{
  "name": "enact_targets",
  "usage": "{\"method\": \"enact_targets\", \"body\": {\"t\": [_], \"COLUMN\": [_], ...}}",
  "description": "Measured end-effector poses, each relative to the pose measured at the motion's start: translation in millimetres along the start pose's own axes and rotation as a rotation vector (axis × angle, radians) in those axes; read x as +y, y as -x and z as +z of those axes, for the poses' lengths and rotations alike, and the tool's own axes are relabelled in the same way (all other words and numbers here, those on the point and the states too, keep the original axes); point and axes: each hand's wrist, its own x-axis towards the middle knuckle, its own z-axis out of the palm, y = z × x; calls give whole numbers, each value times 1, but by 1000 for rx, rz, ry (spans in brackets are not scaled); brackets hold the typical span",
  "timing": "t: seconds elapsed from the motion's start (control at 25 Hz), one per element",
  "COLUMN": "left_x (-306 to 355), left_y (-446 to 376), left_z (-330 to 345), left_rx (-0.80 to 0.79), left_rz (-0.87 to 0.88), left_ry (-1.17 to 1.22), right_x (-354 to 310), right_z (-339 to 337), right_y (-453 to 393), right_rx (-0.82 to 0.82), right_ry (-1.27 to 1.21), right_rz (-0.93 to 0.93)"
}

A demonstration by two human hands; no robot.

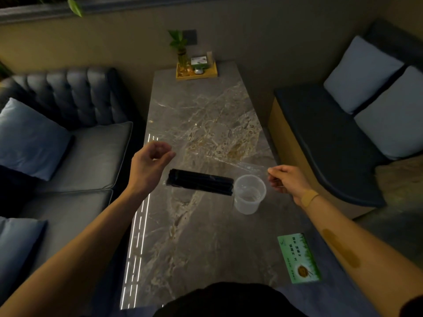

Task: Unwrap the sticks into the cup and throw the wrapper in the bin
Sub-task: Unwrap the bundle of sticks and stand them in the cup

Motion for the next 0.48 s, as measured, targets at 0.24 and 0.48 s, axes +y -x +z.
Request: {"method": "enact_targets", "body": {"t": [0.24,0.48], "left_x": [23,45], "left_y": [-12,-22], "left_z": [15,31], "left_rx": [-33,-56], "left_rz": [55,55], "left_ry": [-20,-91], "right_x": [10,21], "right_z": [-4,-2], "right_y": [-7,-12], "right_rx": [19,25], "right_ry": [-27,-74], "right_rz": [35,94]}}
